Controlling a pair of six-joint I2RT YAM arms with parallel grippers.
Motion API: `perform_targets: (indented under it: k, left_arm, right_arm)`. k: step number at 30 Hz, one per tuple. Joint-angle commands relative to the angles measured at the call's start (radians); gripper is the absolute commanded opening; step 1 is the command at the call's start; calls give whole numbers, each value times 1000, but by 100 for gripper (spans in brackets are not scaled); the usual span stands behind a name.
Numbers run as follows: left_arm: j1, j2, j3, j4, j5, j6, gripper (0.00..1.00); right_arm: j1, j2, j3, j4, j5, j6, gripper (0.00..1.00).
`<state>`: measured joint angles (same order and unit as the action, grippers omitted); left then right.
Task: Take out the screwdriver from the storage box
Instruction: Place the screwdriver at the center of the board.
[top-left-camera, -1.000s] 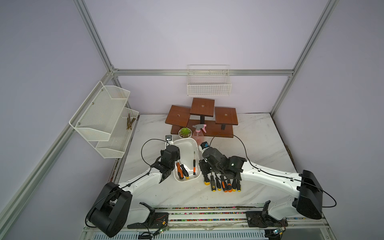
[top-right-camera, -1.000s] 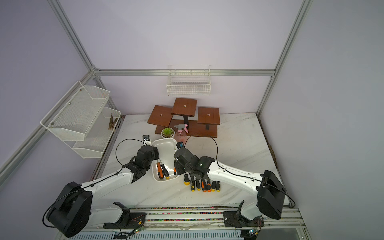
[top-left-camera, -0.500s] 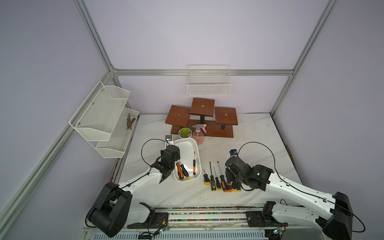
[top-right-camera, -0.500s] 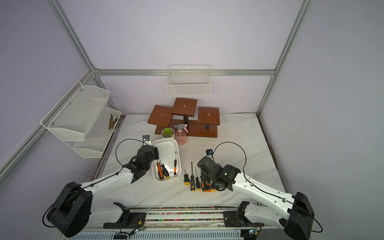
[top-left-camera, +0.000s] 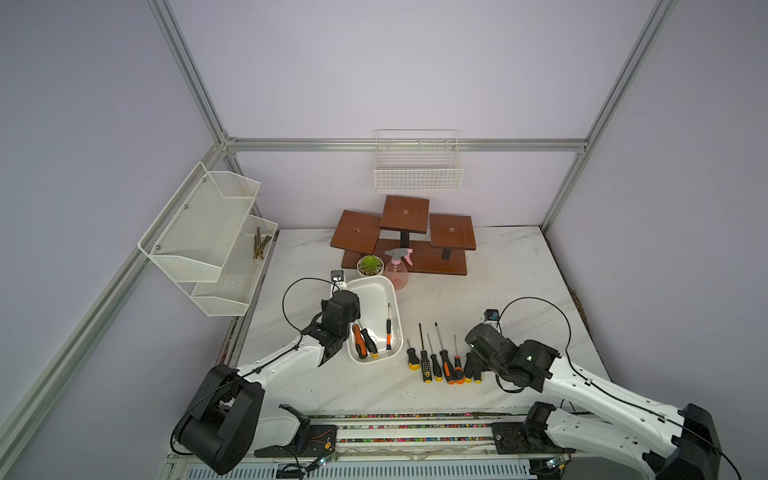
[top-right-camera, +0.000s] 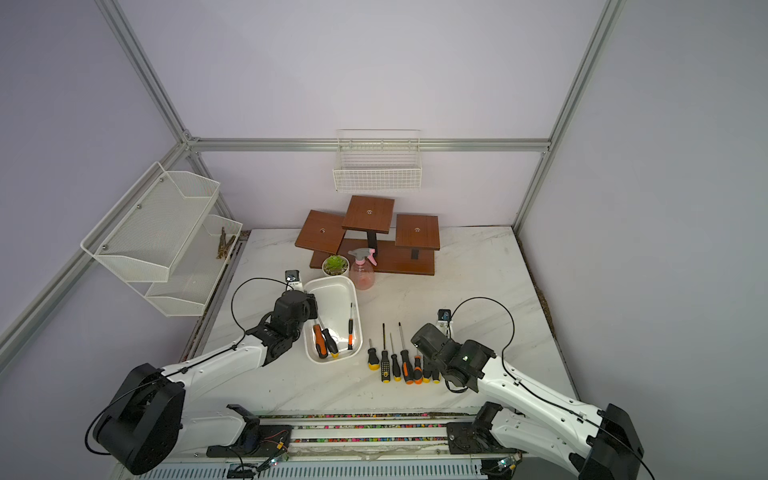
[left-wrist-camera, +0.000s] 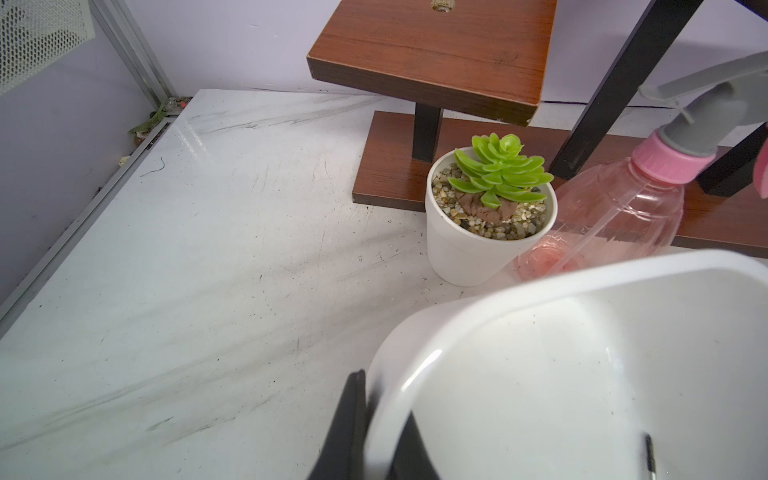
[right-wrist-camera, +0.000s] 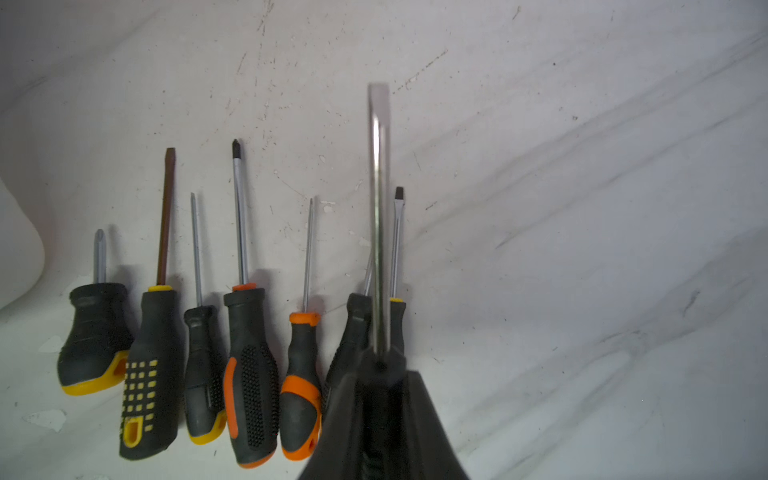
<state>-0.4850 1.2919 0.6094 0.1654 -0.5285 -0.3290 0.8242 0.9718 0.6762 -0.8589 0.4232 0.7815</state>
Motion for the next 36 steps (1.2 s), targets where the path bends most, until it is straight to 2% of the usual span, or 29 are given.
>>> perform_targets:
  k: [1,8,18,36]
  left_arm:
    - [-3,-22,16,38,-3,12,0]
    - [-1,-28,9,48,1,15,0]
    - [-1,-32,1,56,9,21,0]
    - [-1,-26,7,51,9,23,0]
  right_arm:
    - [-7,7,-18,-15,38,53,0]
    - [-7,32,-40,-9,68,92,0]
    - [-25,60,-148,79,34,131,0]
    - [-131,156,-166,216,-36,18,0]
